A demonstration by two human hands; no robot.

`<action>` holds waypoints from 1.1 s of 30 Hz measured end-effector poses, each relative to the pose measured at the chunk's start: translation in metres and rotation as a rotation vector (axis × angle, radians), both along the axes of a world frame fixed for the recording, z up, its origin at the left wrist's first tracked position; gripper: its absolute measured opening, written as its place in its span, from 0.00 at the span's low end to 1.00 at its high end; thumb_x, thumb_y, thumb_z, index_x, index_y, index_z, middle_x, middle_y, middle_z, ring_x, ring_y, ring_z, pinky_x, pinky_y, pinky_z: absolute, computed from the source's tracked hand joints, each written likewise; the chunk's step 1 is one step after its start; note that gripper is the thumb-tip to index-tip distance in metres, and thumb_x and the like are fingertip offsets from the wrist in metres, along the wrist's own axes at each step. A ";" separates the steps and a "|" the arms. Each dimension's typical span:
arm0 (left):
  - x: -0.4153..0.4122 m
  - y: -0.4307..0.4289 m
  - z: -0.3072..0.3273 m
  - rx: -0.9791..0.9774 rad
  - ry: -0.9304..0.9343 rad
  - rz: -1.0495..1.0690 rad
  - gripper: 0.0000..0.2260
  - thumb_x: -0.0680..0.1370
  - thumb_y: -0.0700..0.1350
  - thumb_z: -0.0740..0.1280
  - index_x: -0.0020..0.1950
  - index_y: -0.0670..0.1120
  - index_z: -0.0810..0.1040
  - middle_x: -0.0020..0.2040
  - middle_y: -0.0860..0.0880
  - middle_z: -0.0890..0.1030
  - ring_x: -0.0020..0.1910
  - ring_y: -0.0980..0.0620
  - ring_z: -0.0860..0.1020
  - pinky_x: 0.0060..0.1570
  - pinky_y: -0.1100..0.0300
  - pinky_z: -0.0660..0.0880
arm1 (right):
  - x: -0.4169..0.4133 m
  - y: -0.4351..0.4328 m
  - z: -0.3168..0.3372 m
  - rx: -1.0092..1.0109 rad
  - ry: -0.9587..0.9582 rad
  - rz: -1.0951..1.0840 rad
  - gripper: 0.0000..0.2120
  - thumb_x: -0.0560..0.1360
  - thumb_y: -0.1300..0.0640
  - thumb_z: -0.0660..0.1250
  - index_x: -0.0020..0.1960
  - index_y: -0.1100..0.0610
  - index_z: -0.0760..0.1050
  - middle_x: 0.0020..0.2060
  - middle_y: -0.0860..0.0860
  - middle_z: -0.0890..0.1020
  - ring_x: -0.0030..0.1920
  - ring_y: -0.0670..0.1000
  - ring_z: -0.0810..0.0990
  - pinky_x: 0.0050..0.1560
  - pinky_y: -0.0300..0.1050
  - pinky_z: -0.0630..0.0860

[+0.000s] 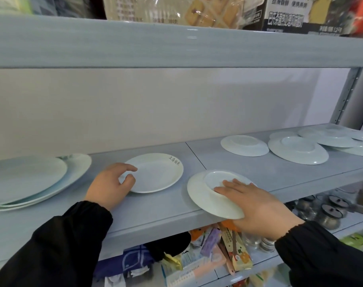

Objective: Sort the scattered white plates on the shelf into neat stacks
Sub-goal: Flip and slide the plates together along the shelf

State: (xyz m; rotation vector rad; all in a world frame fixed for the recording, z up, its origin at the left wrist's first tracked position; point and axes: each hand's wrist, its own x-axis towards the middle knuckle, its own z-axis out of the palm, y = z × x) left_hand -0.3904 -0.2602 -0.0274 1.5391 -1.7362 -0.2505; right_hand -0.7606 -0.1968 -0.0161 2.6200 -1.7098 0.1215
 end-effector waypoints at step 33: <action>0.007 -0.015 -0.008 0.013 0.032 0.033 0.16 0.77 0.45 0.63 0.63 0.57 0.74 0.61 0.61 0.73 0.51 0.62 0.72 0.50 0.67 0.67 | 0.082 -0.116 -0.009 0.253 -1.921 -0.129 0.25 0.74 0.72 0.55 0.67 0.57 0.74 0.58 0.56 0.83 0.58 0.57 0.82 0.51 0.60 0.81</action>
